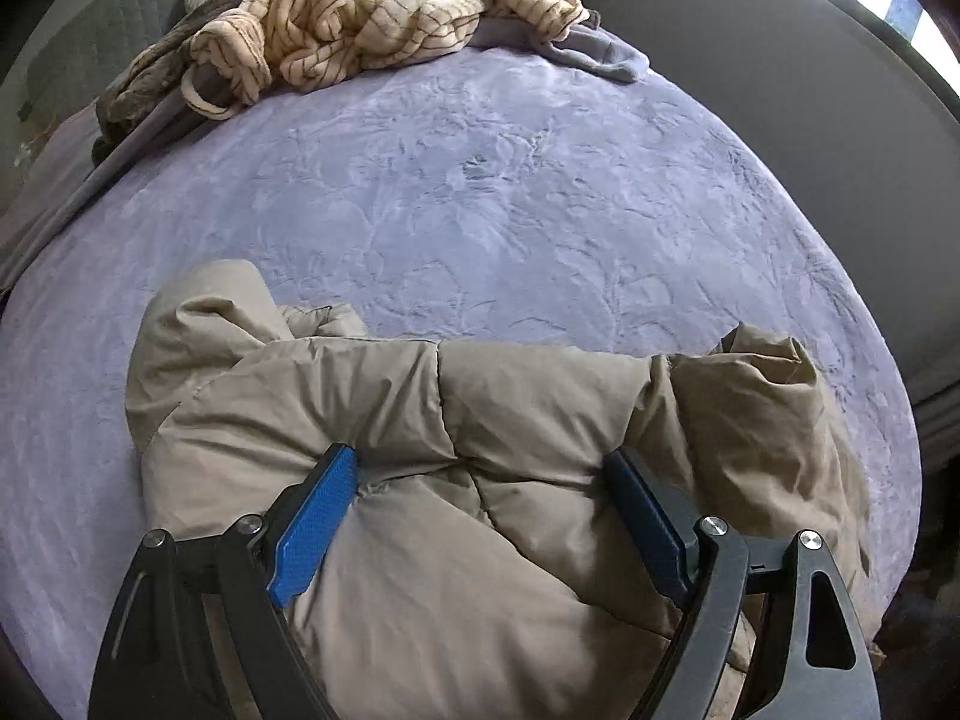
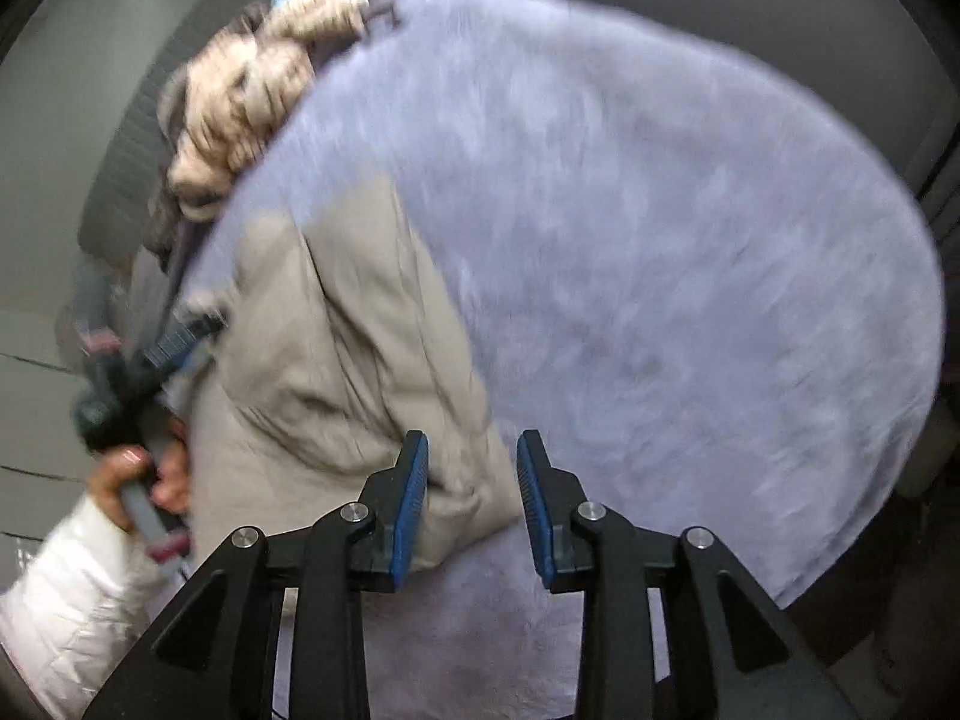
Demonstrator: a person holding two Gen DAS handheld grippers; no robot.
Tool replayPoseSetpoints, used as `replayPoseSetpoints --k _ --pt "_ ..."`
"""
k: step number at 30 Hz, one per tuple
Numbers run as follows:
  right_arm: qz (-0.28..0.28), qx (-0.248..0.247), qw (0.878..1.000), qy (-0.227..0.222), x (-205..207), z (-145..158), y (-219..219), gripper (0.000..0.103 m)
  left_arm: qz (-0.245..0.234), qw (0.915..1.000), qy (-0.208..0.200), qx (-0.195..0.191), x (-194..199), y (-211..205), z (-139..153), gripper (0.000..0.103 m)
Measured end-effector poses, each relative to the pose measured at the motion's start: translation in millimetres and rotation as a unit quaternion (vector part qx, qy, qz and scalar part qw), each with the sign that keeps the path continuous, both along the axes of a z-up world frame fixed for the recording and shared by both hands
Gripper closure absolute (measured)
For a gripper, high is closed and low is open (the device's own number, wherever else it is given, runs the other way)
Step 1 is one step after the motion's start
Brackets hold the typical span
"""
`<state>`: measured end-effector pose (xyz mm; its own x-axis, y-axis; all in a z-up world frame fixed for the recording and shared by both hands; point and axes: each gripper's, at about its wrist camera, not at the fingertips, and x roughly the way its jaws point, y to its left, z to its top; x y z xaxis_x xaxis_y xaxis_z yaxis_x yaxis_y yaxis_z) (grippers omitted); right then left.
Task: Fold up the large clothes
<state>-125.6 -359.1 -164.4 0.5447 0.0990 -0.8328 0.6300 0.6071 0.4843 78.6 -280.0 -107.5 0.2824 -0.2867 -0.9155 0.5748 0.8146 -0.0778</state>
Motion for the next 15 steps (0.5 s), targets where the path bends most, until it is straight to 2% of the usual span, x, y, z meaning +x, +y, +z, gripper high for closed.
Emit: replayPoseSetpoints --k 3,5,8,10,12,15 --pt "0.032 0.014 0.998 -0.046 13.4 20.8 -4.0 0.069 0.002 0.9999 0.000 0.011 -0.3 -1.6 2.2 0.017" --pt "0.074 0.019 0.995 -0.058 37.1 25.1 2.7 0.069 0.010 0.9998 0.002 0.018 -0.7 -1.2 5.9 0.017" --pt "0.143 0.025 0.988 -0.044 77.4 14.2 20.5 0.069 0.029 0.9993 0.006 0.024 -2.8 6.4 17.8 0.017" --pt "0.171 0.032 0.984 -0.024 97.3 0.4 27.3 0.069 0.042 0.9990 0.009 0.013 -9.7 23.1 35.3 0.017" --pt "0.184 0.031 0.982 -0.001 109.2 -15.5 28.4 0.069 0.055 0.9984 0.011 0.003 -22.5 44.3 49.5 0.017" --pt "0.180 0.057 0.982 0.017 110.5 -34.3 22.0 0.069 0.077 0.9967 0.027 -0.008 -47.8 80.3 59.1 0.017"
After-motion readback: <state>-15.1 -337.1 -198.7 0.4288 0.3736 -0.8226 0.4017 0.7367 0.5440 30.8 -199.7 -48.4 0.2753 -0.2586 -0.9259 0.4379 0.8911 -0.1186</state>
